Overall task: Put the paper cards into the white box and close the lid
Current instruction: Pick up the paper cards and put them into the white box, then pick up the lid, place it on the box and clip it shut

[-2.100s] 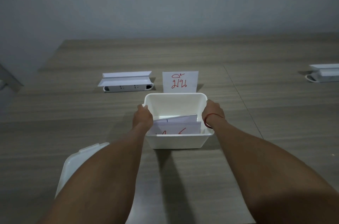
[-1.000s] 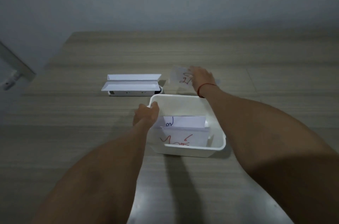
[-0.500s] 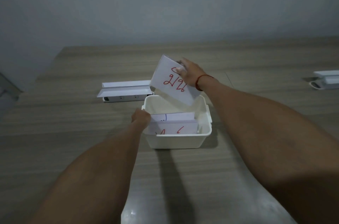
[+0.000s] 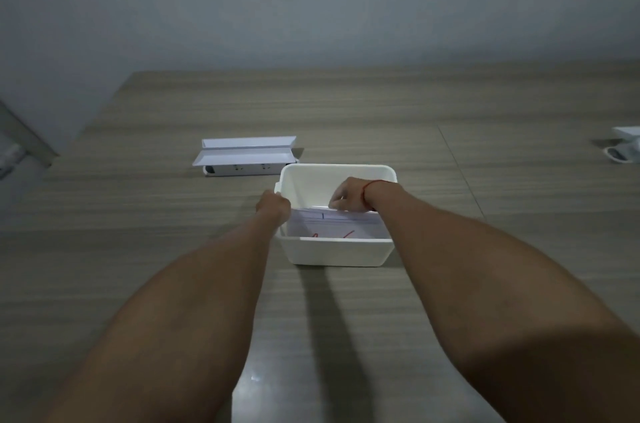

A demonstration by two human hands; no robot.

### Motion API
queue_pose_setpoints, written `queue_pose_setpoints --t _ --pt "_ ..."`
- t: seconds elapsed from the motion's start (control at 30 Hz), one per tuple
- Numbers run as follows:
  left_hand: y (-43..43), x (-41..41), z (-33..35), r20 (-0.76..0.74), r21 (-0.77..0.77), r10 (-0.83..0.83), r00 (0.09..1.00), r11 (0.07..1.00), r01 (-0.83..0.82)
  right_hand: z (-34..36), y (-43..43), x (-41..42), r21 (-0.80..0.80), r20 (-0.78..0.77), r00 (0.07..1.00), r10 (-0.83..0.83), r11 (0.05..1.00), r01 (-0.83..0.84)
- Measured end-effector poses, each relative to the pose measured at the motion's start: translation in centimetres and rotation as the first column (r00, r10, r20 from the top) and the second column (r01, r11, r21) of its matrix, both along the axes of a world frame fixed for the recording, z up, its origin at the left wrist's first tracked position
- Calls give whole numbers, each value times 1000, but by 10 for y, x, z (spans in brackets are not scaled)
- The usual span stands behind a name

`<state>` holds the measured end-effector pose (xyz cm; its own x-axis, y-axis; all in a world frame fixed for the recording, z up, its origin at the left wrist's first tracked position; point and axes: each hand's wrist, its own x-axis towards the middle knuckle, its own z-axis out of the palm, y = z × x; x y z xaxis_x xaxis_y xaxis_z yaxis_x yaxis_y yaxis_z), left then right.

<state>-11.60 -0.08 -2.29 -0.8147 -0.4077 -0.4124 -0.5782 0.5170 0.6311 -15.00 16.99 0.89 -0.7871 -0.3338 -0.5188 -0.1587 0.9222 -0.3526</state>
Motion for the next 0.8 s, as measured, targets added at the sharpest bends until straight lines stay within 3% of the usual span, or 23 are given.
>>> queue_pose_setpoints --t 0.13,0.37,0.57,0.8 --pt "-5 2 8 12 7 8 1000 1000 -8 16 -6 -7 -24 -92 995 -36 999 34" --pt "-42 13 47 -19 -116 34 999 993 -36 57 -49 -6 -25 -254 967 18 999 -25" --pt "-110 51 78 -118 -184 127 985 972 -147 80 -130 19 -102 -255 962 101 986 -131" --pt "-202 127 75 -72 -193 332 940 920 -340 83 -225 70 -149 -251 944 215 955 -257"
